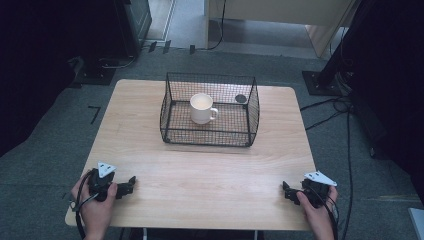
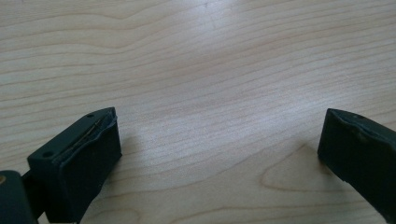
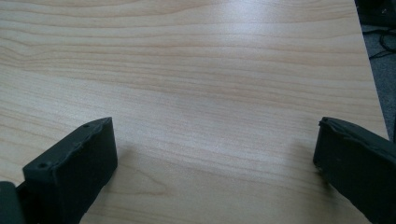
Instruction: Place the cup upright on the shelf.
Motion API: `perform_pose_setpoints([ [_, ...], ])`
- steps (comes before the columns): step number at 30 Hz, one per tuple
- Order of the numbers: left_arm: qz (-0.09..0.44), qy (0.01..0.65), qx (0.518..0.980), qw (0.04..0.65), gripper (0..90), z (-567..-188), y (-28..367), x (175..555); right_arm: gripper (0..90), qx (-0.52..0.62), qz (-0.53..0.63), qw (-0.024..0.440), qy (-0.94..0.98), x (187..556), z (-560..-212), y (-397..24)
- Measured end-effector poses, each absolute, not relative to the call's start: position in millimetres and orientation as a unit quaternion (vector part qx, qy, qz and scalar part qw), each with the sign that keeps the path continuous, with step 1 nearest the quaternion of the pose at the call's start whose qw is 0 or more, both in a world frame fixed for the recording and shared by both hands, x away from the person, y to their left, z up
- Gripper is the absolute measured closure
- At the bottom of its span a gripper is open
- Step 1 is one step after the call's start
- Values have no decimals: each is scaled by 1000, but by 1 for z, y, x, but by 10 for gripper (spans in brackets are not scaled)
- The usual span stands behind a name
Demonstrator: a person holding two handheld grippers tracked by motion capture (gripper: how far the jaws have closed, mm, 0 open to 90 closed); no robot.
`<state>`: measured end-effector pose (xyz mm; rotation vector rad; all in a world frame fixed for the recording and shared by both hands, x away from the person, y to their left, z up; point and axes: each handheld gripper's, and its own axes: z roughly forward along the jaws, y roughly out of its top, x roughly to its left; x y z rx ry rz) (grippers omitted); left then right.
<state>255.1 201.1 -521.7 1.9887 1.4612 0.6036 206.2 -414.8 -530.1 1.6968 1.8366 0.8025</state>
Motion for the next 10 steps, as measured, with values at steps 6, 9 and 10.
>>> perform_pose_setpoints([
  [6, 227, 550, 747, 296, 0, -522, 201, 255, 0, 626, 295, 255, 675, 207, -530, -415],
  [9, 227, 550, 747, 296, 0, -522, 201, 255, 0, 626, 295, 255, 675, 207, -530, -415],
  [10, 227, 550, 747, 297, 0, -522, 201, 255, 0, 626, 295, 255, 675, 207, -530, -415],
])
